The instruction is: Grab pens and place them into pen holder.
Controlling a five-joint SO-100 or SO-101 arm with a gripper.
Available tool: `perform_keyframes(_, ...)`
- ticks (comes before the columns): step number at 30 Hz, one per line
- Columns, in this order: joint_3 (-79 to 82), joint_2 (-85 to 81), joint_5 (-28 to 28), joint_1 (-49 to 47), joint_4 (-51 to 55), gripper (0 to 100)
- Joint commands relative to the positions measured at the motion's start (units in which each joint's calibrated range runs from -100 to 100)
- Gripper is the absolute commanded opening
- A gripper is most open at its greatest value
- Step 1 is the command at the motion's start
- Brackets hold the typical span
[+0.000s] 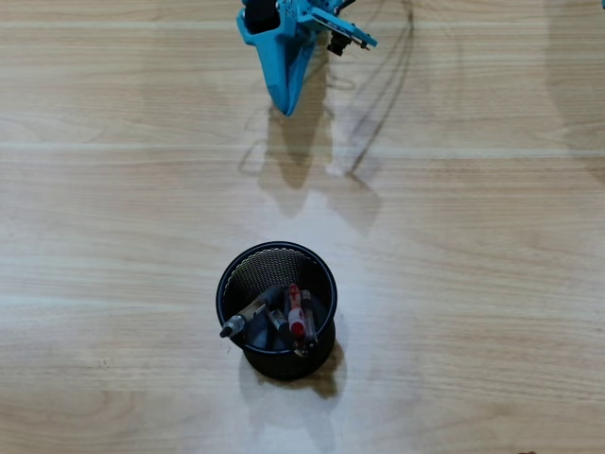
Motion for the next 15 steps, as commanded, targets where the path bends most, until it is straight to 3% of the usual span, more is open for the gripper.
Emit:
perform_keyframes(1,0.43,-4.34,4.17,1.55,7.56,2)
perform_keyframes(15,0.34,-7.99,12.54,1.55,22.86,2)
